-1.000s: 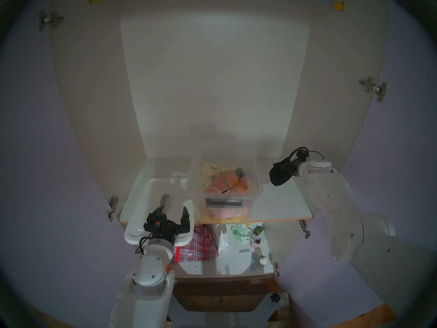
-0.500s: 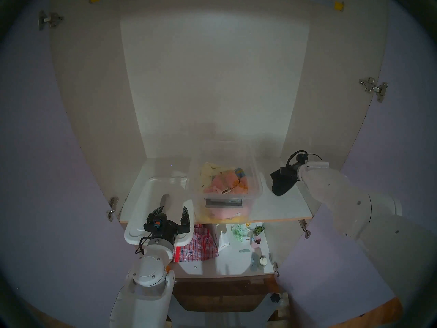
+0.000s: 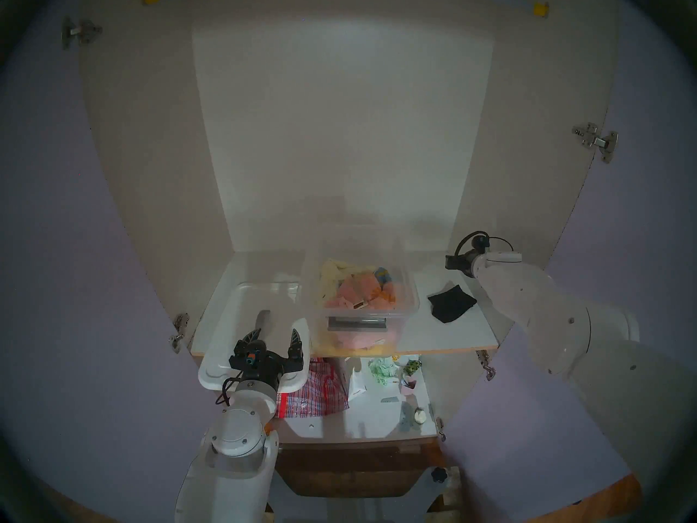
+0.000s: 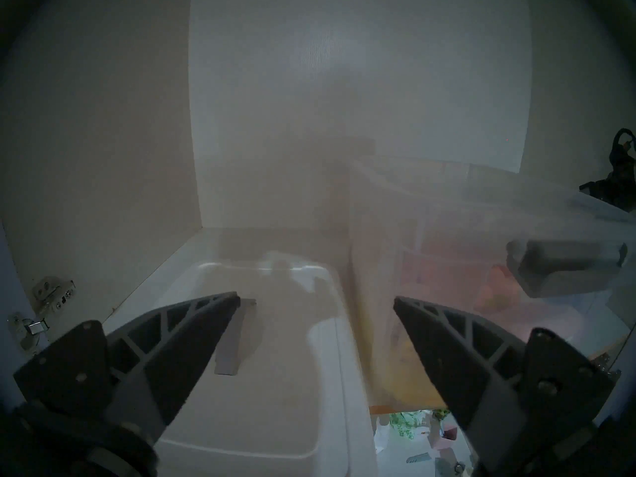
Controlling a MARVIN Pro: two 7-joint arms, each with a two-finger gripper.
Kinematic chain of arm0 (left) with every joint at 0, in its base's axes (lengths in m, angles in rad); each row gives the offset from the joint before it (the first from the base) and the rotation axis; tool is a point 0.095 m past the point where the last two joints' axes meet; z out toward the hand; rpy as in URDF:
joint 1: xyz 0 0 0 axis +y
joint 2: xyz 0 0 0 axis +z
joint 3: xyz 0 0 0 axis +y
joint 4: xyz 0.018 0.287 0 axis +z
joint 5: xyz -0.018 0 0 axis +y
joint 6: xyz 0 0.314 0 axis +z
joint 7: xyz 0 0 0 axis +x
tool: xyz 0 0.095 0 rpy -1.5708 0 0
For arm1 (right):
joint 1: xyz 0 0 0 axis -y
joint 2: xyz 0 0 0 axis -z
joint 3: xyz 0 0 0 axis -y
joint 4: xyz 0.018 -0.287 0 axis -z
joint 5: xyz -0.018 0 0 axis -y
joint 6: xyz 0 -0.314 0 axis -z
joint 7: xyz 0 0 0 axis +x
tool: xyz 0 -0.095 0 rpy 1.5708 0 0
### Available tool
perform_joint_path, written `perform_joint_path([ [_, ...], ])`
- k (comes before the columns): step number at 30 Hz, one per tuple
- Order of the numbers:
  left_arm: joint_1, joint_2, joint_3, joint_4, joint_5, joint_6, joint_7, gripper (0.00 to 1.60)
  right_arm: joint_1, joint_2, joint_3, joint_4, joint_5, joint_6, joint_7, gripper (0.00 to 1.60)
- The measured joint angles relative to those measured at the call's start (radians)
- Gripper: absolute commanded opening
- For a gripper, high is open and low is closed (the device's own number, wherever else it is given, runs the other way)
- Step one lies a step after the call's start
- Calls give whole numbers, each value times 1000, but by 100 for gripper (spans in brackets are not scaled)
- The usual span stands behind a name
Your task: Take socks out of the storage bin, place them on top of the cabinet, and put the lid back on the bin
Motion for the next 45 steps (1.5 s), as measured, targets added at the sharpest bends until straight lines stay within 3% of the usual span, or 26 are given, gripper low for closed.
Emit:
perform_joint_path([
  [21, 0, 1, 1, 0, 1, 1, 1, 160, 7, -1, 0, 14, -1, -43, -6, 160],
  [27, -23, 6, 12, 26, 10, 30, 0, 160, 8, -2, 0, 16, -2, -46, -6, 160],
  [32, -127, 7, 13, 124, 10, 82, 2, 160, 8, -2, 0, 16, -2, -47, -6, 160],
  [38, -247, 12, 19, 340, 48, 127, 42, 160, 9, -2, 0, 16, -2, -47, -6, 160],
  [45, -357, 18, 7, 493, 64, 143, 84, 160, 9, -2, 0, 17, -2, -47, -6, 160],
])
